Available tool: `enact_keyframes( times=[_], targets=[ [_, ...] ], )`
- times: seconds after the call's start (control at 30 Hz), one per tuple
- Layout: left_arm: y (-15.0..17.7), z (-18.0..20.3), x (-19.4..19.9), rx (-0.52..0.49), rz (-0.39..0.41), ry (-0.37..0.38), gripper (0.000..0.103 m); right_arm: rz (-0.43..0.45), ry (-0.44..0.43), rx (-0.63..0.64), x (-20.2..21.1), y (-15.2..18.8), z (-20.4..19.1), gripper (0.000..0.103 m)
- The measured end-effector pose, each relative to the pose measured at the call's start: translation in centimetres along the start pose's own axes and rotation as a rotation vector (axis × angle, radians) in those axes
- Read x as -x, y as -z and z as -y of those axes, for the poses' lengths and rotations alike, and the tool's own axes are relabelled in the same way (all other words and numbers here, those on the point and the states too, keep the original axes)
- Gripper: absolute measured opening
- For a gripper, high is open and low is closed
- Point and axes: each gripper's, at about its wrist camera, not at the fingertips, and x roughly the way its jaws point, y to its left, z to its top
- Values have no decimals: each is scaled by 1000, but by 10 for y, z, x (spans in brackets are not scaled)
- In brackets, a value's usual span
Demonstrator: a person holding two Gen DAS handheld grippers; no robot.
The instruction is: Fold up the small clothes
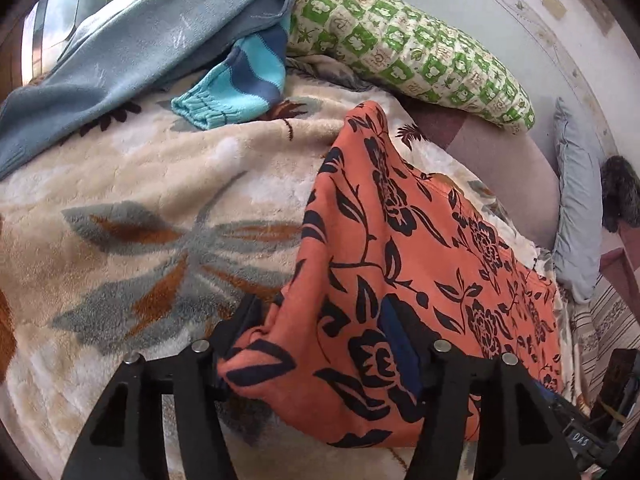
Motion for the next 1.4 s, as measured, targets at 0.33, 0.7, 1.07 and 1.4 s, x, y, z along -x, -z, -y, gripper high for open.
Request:
enact_keyframes(
  times=[0.33,0.7,1.07,1.4],
  targets=[
    [0,12,19,-61,68,-22,20,154,-9,-170,46,-9,57,57],
    [-5,173,69,-237,97,131,18,247,-146,-479,77,-11,146,57],
    [79,364,-2,-442,-107,264,15,363,-313,-843,117,15,241,57],
    [112,336,-4,-443,-135,216,15,133,-713,-911,66,8,254,69]
  ],
)
